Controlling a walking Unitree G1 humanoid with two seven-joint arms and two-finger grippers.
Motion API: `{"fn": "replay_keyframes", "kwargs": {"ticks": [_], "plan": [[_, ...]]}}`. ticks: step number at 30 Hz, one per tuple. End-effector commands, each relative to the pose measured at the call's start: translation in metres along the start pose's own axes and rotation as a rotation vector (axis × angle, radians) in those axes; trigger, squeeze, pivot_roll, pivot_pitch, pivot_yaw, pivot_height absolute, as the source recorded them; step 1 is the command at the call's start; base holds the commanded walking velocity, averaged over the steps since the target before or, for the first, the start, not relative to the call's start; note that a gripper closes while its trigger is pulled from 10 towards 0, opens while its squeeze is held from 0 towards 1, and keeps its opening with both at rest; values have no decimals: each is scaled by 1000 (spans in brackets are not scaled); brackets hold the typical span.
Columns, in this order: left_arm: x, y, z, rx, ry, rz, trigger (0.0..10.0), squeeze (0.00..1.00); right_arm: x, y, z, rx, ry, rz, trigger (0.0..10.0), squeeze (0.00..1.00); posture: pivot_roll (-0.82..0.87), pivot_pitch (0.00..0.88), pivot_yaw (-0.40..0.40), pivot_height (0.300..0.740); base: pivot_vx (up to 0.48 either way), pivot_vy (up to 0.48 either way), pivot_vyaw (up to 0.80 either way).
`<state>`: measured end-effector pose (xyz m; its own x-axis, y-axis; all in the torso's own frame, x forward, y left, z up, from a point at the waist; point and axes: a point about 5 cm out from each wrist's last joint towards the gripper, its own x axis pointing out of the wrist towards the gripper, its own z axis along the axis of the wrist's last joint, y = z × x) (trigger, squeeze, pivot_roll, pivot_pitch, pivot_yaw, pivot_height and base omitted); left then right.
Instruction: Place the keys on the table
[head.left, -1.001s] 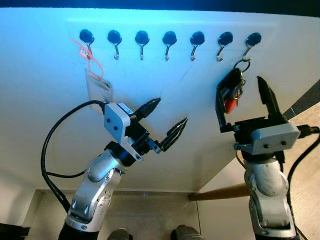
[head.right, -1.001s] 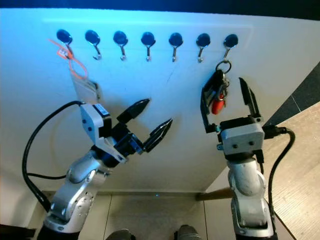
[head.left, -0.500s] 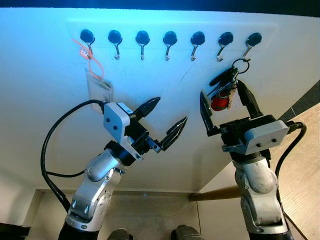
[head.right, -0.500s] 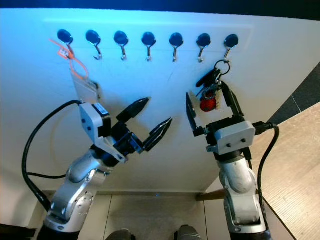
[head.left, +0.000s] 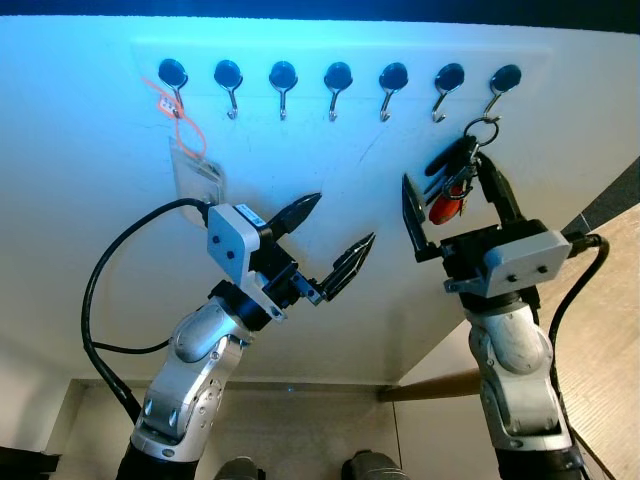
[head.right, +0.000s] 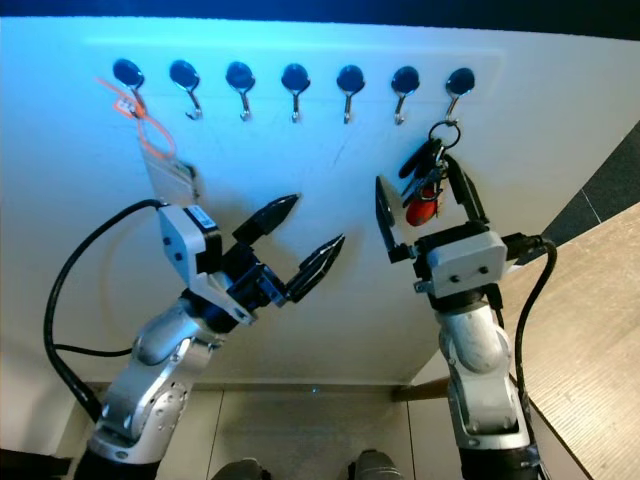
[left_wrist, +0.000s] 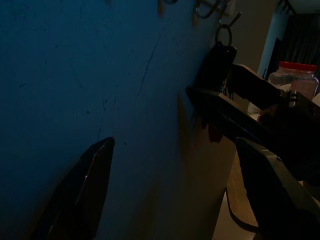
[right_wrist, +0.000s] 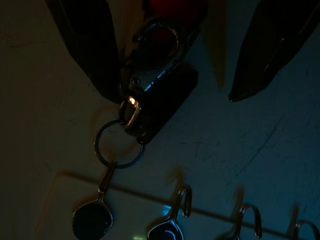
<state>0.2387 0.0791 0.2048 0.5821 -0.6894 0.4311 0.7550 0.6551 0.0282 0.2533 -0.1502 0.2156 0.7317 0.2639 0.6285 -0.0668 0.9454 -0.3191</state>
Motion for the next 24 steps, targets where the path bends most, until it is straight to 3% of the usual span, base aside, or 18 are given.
{"fn": "replay_keyframes", "kwargs": {"ticks": [1, 17, 18, 20, 21, 22, 23, 24], "plan": [[0, 0, 1, 3, -8, -2, 10000, 0, -1, -4, -1, -30, 2, -13, 10000, 0, 6, 110, 1, 740, 0, 0, 0], [0, -2, 1, 5, -7, 0, 10000, 0, 5, -1, -2, -94, -18, -14, 10000, 0, 7, 115, -4, 740, 0, 0, 0], [-1, -2, 1, 5, -6, -1, 10000, 0, 5, 0, -3, -96, -18, -12, 8706, 0, 8, 115, -6, 740, 0, 0, 0], [-1, -2, 1, 5, -6, -1, 10000, 0, 5, 0, -3, -97, -18, -11, 8706, 0, 8, 115, -6, 740, 0, 0, 0], [-1, -2, 1, 5, -5, -2, 10000, 0, 5, 0, -3, -97, -17, -10, 6824, 0, 10, 113, -7, 740, 0, 0, 0], [-1, -2, 1, 5, -5, -2, 10000, 0, 5, 0, -3, -97, -17, -10, 6824, 0, 10, 113, -7, 740, 0, 0, 0], [-1, -2, 1, 6, -4, -2, 10000, 0, 5, 1, -3, -96, -16, -11, 5137, 0, 11, 110, -8, 740, 0, 0, 0], [-2, -2, 1, 7, -4, -4, 10000, 0, 4, 1, -3, -95, -15, -12, 5137, 0, 12, 108, -9, 740, 0, 0, 0]]}}
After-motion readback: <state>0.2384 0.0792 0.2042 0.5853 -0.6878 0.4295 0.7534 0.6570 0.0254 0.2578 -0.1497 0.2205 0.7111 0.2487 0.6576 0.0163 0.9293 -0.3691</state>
